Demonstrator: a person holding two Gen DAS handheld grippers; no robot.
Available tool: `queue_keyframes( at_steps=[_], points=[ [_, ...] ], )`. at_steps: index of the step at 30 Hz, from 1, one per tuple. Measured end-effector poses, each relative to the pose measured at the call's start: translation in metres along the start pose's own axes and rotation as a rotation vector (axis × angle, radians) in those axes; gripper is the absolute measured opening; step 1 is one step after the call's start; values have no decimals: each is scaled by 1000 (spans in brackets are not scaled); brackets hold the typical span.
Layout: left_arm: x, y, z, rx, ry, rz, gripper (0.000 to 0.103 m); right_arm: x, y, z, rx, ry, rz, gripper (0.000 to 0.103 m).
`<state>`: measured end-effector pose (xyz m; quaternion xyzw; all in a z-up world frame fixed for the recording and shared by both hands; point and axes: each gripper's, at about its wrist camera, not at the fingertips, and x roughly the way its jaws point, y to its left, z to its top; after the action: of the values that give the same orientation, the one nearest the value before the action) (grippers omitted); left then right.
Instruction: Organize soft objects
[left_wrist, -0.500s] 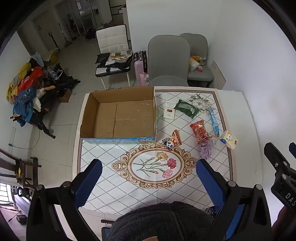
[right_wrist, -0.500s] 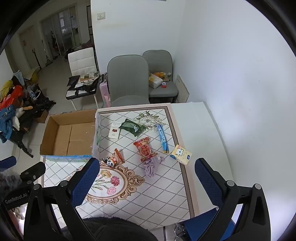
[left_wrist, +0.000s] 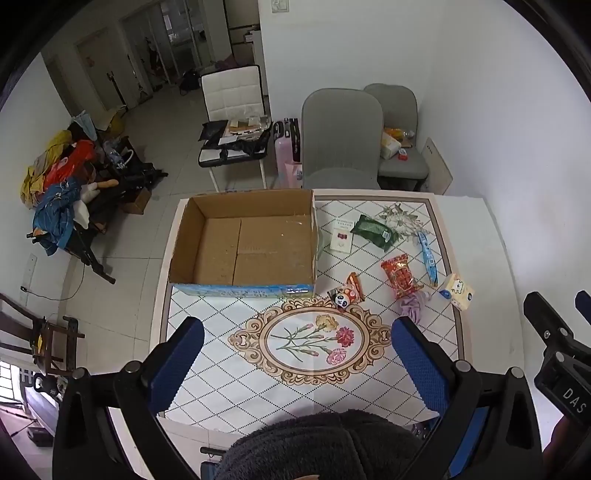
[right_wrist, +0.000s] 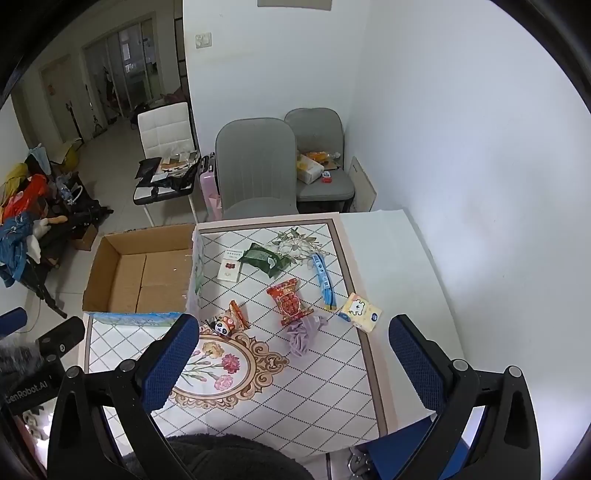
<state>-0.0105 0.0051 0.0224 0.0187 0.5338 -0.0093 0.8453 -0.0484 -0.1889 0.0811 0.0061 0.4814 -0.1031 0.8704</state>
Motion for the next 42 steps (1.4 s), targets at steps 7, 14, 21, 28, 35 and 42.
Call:
queue_keyframes(
  at_steps=[7, 14, 21, 28, 35, 42],
  points=[
    [-6, 4, 1, -8, -25, -9, 103, -7, 3, 0, 2, -20, 1, 103],
    [-8, 5, 2, -10, -32, -12, 103, -14, 2, 3, -3, -30, 1, 103],
    [-12, 6, 1, -8, -40, -12, 103, -15, -1, 2, 3, -35, -3, 103],
    [-13, 2, 0, 1, -42, -12, 103, -16, 0, -3, 0, -47, -8, 103],
    [-14, -2, -1, 5, -50, -10, 103, -18, -4, -1, 4, -67, -16, 103],
    [-14, -5, -2, 11, -48, -14, 103, -19, -5, -2, 0, -66, -12, 103]
  ],
)
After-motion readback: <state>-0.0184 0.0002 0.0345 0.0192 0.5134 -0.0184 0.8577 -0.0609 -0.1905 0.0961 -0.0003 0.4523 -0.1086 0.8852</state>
